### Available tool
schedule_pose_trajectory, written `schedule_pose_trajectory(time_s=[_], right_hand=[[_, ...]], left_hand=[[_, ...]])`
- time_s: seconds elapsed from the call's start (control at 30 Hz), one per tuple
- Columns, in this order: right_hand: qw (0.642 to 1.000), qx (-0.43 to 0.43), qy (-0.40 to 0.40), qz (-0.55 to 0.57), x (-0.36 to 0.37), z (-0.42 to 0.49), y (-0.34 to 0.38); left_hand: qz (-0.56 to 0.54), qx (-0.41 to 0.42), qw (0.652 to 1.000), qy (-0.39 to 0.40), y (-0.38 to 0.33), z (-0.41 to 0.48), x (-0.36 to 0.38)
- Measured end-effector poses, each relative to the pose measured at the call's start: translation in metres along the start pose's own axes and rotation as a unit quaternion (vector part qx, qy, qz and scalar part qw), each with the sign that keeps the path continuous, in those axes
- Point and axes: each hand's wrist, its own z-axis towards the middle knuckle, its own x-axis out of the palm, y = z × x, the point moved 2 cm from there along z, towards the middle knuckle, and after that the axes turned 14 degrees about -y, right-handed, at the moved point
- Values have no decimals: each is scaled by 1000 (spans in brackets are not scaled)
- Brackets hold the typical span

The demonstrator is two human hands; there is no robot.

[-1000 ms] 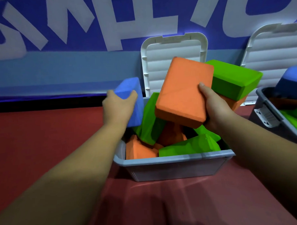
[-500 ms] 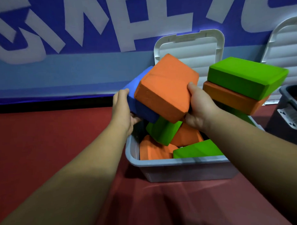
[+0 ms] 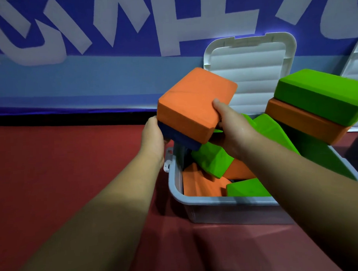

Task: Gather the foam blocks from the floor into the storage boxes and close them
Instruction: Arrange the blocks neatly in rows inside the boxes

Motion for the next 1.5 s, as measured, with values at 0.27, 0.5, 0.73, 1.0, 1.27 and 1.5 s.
schedule_pose_trajectory(time_s=[0.27,0.5,0.73,1.0,1.27,1.5], right_hand=[[994,-17,-24,-102,33,21,-15],[982,-42,-17,-183,43,27,-24],[980,-28,1,-198,43,28,-26],[982,-6,35,-188,48,25,-23],[964,-94,6,-249,-11,19,-7],[869,-298,-167,-358,-115,18,1]], left_hand=[[-37,-73,996,35,26,30,1],[15,-55,998,19,37,44,-3],[89,44,995,-27,27,47,-14],[210,20,975,-72,16,39,-19],[385,-40,922,22,36,-6,-2],[571,212,774,172,64,-76,61]])
